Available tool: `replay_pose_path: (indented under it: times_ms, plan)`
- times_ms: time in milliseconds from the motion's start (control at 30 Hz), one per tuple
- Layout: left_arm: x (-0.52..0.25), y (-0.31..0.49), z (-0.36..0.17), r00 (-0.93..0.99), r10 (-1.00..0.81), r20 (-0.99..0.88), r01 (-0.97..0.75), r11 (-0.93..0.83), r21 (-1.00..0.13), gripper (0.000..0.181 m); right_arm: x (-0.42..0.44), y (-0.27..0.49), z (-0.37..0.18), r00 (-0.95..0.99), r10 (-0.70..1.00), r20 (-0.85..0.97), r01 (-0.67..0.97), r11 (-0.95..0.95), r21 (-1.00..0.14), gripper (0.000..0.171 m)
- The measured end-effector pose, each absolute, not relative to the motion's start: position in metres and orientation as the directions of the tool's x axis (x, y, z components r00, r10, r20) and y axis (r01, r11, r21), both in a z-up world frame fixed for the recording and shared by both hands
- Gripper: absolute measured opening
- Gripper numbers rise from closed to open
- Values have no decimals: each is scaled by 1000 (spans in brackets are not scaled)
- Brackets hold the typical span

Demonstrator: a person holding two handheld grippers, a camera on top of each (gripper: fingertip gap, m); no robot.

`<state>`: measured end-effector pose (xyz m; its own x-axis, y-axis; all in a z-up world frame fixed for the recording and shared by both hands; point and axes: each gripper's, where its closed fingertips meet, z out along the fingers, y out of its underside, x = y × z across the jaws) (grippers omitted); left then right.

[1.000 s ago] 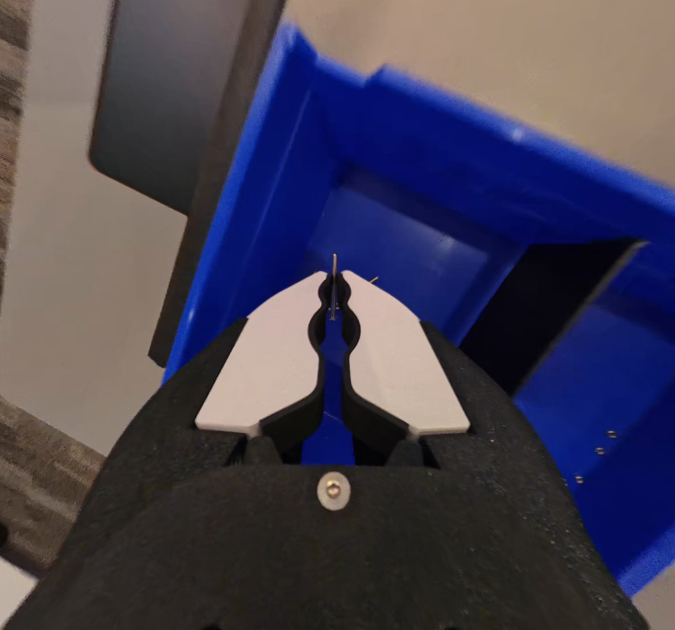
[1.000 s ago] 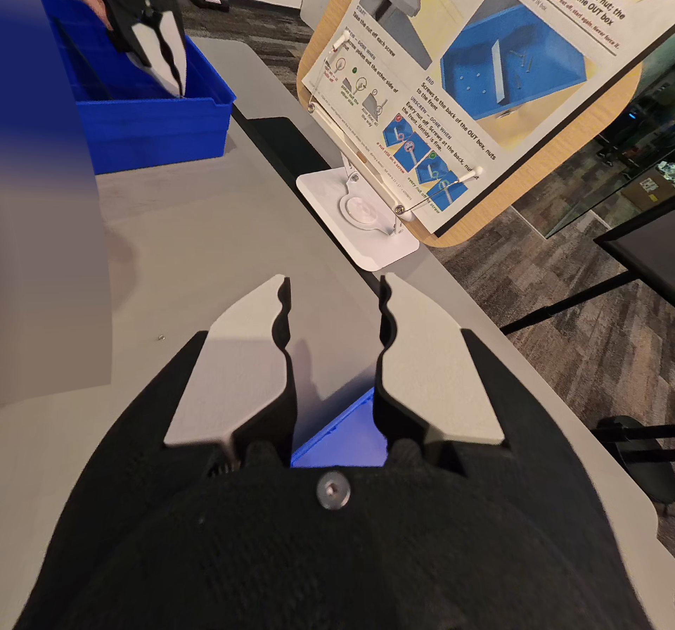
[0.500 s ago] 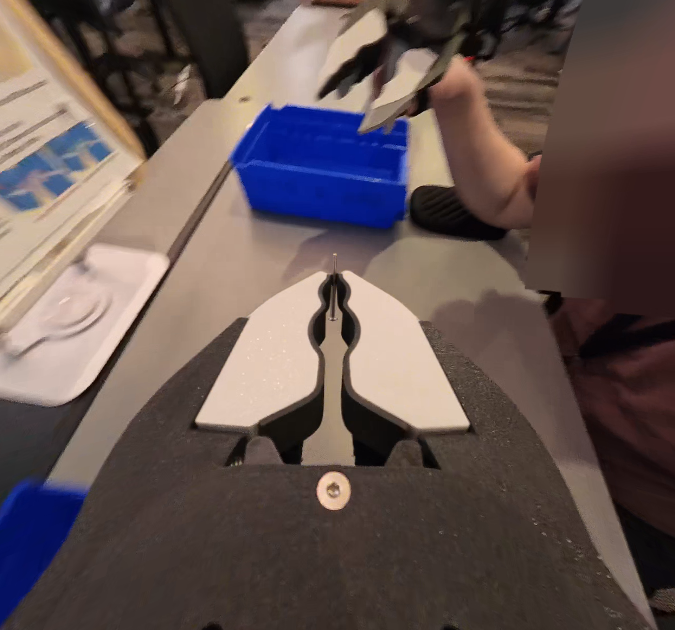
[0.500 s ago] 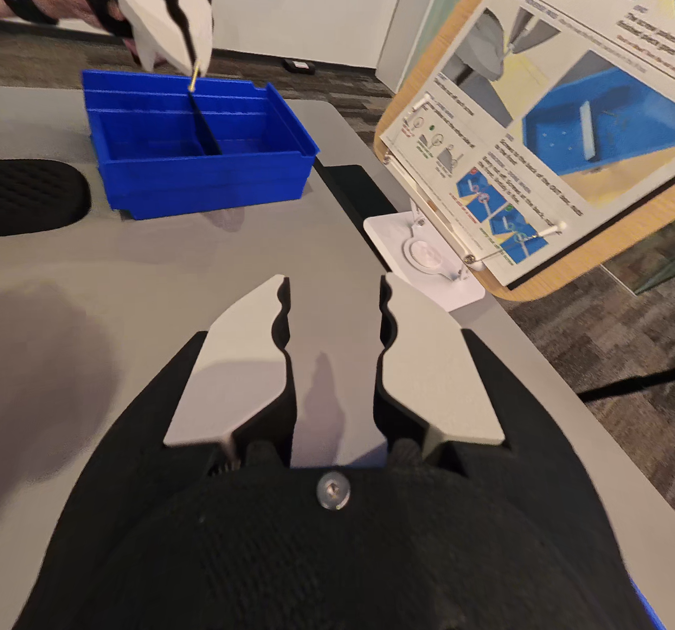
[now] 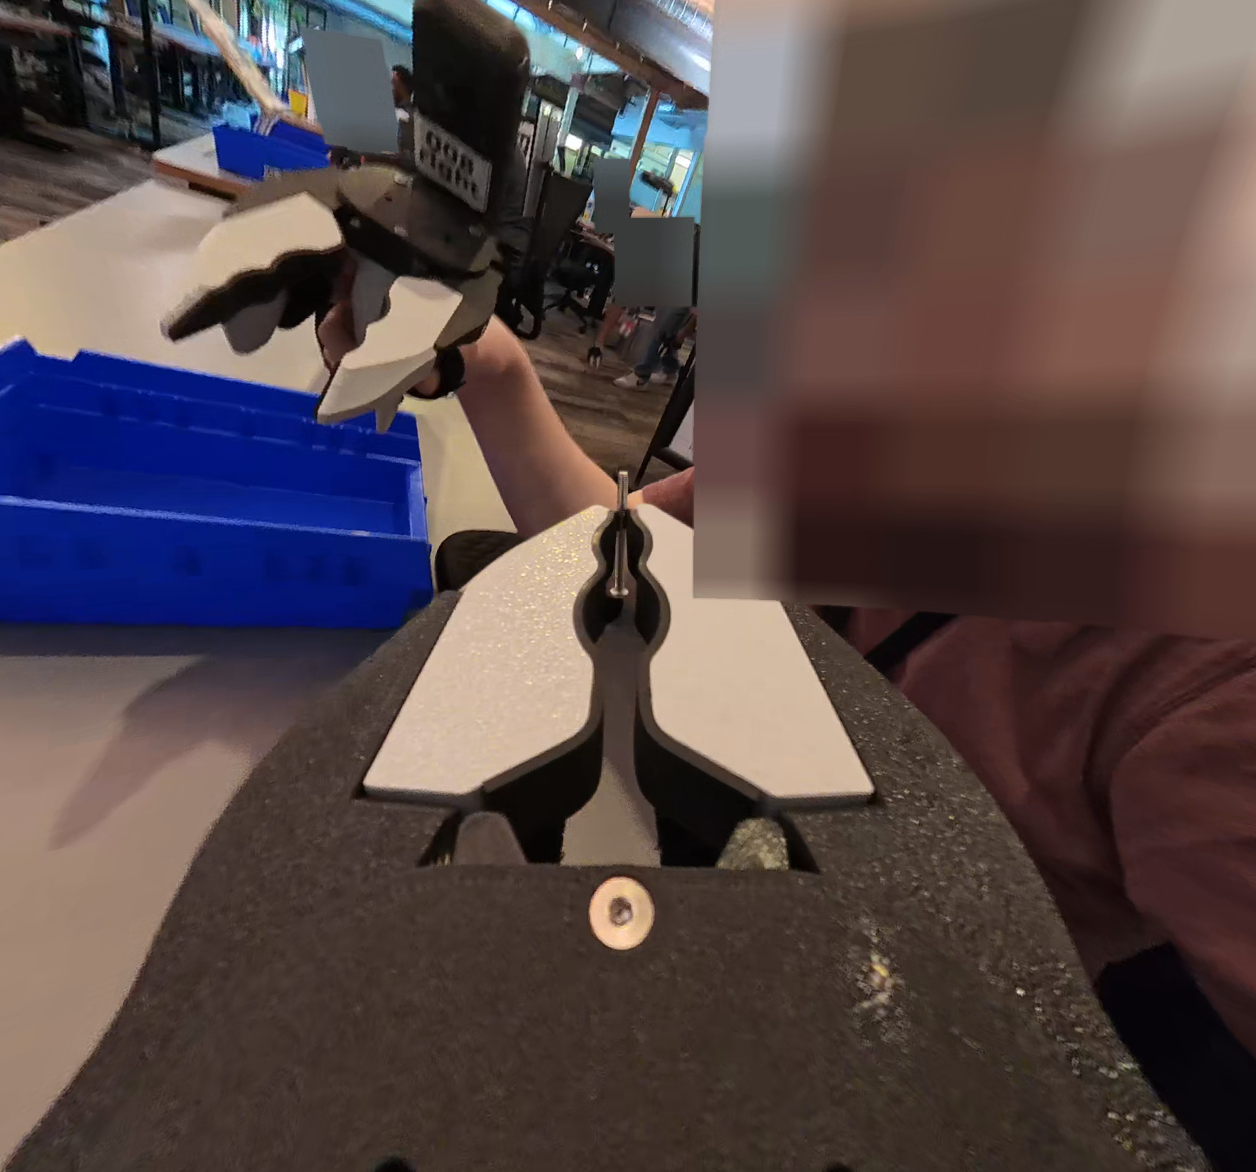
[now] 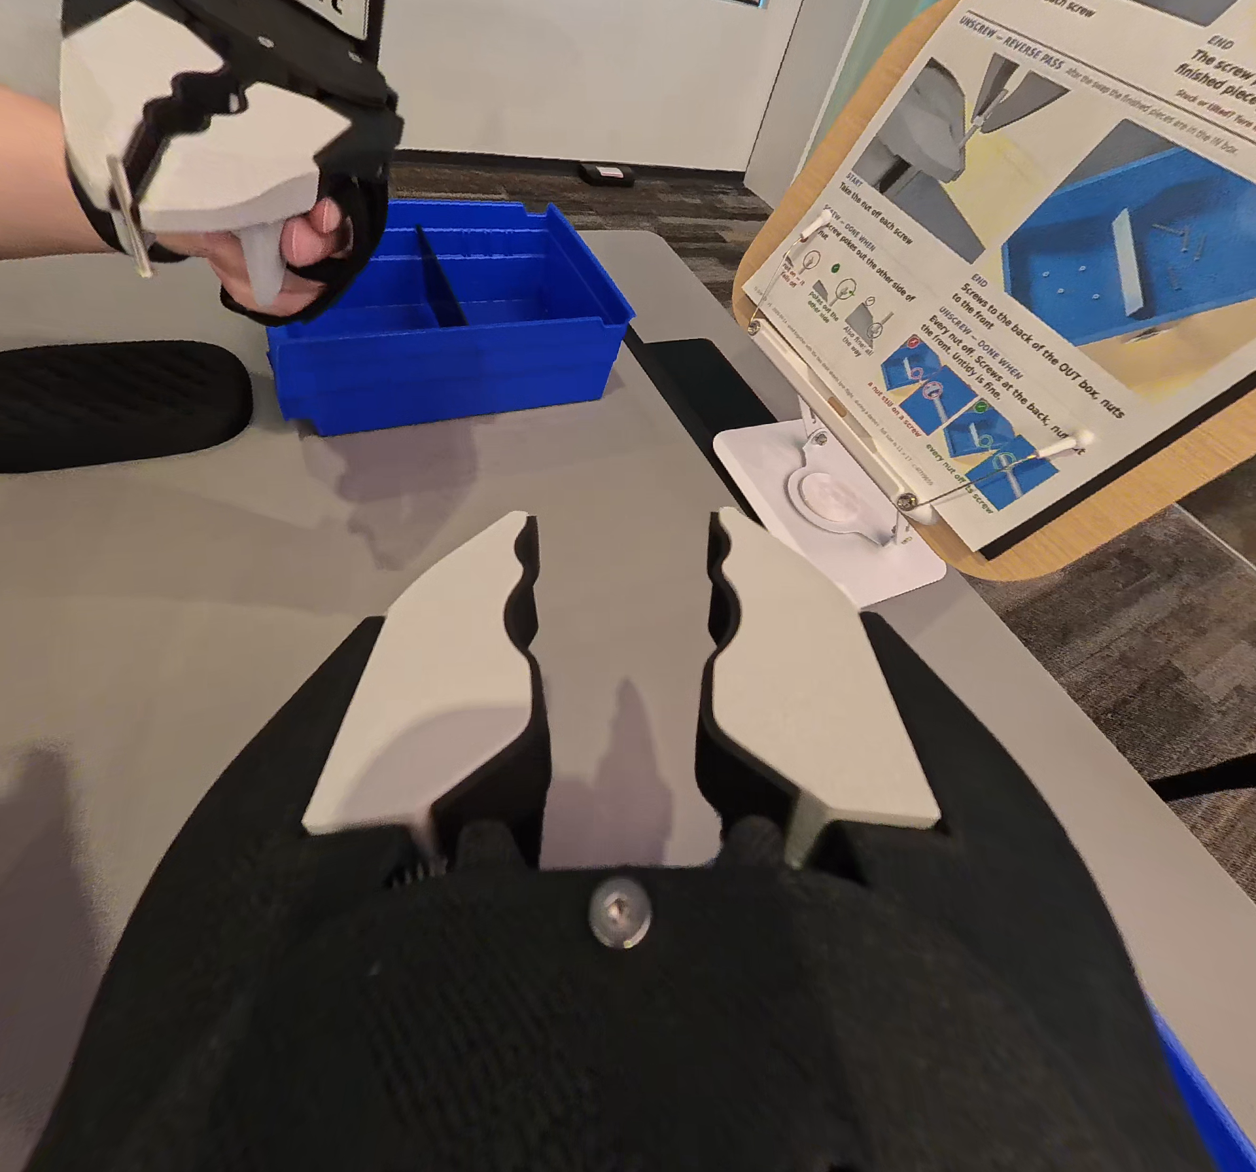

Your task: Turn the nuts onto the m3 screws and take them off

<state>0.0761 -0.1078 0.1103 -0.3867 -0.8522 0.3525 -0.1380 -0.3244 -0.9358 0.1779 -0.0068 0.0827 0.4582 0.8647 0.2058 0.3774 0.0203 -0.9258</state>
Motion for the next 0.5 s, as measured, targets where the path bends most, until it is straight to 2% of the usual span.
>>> replay_pose_path:
  times_ms: [33,100,167,267,433,500]
  plan:
    - [82,-104,100,-334,-868,368,-184,-323,-928,3,180,-7,83,460,864,206,380,18,-925,48]
    - [92,-87,53,-121,-933,340,-398,-268,-877,3,186,-5,81,472,857,205,389,6,-921,48]
    - [92,-74,3,62,-962,267,-593,-251,-765,3,194,0,77,493,845,208,412,-16,-911,48]
    - [89,-65,-51,232,-945,229,-740,-324,-590,3,203,4,70,508,837,204,438,-47,-898,48]
    - [80,-53,-111,306,-951,35,-889,-299,-348,3,209,9,61,522,829,202,469,-81,-879,49]
    - [81,-53,-125,299,-954,-6,-912,-284,-295,3,210,9,58,519,830,206,481,-84,-873,49]
